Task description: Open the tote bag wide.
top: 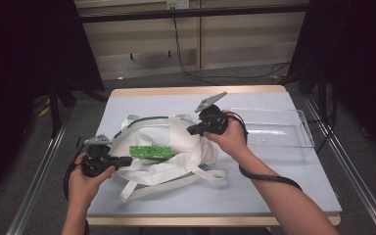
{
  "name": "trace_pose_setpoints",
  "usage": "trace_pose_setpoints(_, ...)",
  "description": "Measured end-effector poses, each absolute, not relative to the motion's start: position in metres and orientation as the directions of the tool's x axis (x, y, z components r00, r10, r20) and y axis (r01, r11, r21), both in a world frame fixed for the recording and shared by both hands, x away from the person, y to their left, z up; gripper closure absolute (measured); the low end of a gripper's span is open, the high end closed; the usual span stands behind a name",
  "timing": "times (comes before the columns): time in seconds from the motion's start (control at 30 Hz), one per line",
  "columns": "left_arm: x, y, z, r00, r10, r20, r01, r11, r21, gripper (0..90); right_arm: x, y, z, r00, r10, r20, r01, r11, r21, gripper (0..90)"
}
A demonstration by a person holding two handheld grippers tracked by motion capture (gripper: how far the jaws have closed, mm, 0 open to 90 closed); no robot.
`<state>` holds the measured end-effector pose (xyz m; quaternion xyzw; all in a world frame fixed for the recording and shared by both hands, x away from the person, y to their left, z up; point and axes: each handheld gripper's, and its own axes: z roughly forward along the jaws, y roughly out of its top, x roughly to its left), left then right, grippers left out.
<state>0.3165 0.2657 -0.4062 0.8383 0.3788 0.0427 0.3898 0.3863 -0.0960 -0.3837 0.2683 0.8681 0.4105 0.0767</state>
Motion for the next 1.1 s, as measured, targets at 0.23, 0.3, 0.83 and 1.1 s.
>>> trace_pose_setpoints(0.23,0.316,0.267,-0.408,0.708,0.67,-0.221,0.605,-0.414,0.68,87.8,0.389,-0.102,-0.386,-0.834,0.543,0.099,0.419,0.507,0.753,90.0)
trace_pose_setpoints(0.3,0.315,0.267,-0.409,0.708,0.672,-0.218,0.605,-0.418,0.678,87.8,0.39,-0.103,-0.387,-0.83,0.549,0.099,0.423,0.505,0.753,90.0)
trace_pose_setpoints(0.83,0.315,0.27,-0.416,0.708,0.674,-0.213,0.606,-0.424,0.672,87.8,0.403,-0.114,-0.399,-0.801,0.586,0.121,0.465,0.483,0.742,90.0)
trace_pose_setpoints(1.1,0.315,0.274,-0.42,0.702,0.678,-0.219,0.614,-0.42,0.669,87.8,0.407,-0.114,-0.404,-0.792,0.598,0.122,0.481,0.489,0.728,90.0)
